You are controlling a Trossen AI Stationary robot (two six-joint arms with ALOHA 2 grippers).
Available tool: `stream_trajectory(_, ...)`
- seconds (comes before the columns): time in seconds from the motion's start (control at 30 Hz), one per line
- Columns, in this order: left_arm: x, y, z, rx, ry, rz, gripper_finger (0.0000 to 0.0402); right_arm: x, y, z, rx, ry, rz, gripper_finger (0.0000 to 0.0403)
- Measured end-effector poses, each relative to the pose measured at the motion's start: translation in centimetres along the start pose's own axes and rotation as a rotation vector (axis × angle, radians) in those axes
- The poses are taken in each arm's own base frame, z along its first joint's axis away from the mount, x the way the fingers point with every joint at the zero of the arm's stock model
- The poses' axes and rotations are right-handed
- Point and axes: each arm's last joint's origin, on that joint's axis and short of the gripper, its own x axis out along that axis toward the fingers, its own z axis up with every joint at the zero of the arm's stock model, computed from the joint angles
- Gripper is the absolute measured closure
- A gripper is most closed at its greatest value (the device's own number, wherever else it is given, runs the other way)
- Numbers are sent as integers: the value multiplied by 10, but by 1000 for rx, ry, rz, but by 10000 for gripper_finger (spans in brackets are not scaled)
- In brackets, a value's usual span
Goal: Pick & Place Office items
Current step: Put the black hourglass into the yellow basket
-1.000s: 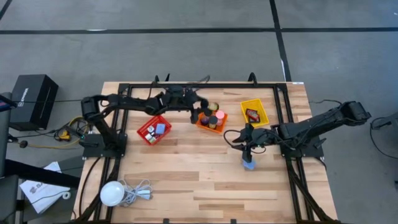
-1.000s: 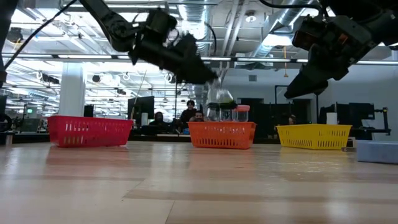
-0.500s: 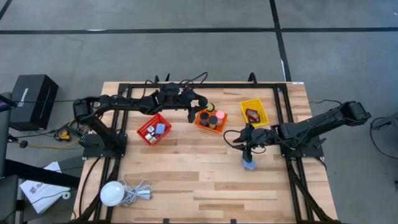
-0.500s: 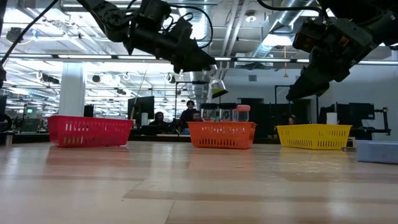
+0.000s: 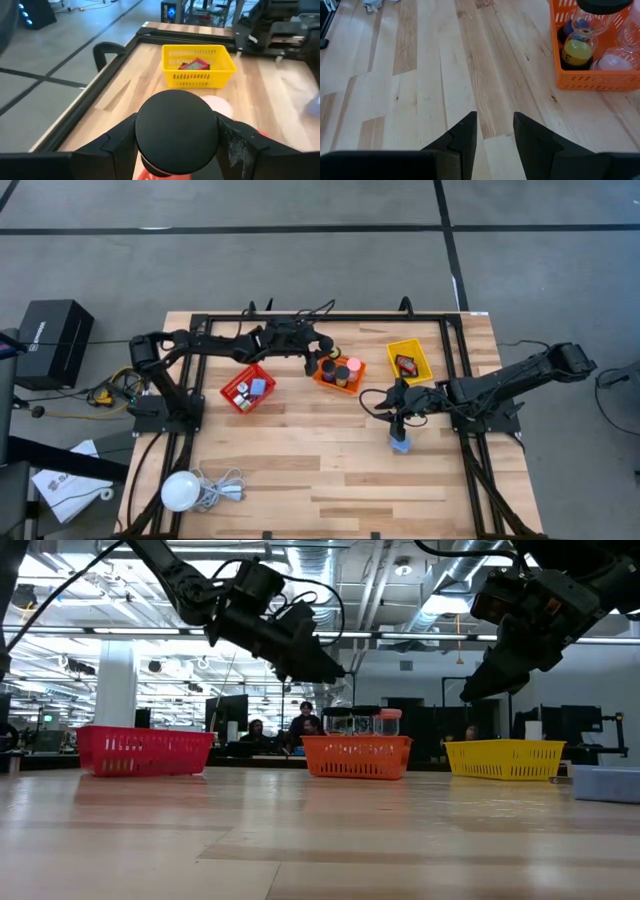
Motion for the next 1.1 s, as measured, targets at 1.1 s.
stream_trajectory(1.1,-3,12,-13,-121,109,-144,169,0,0,0,0,0,0,283)
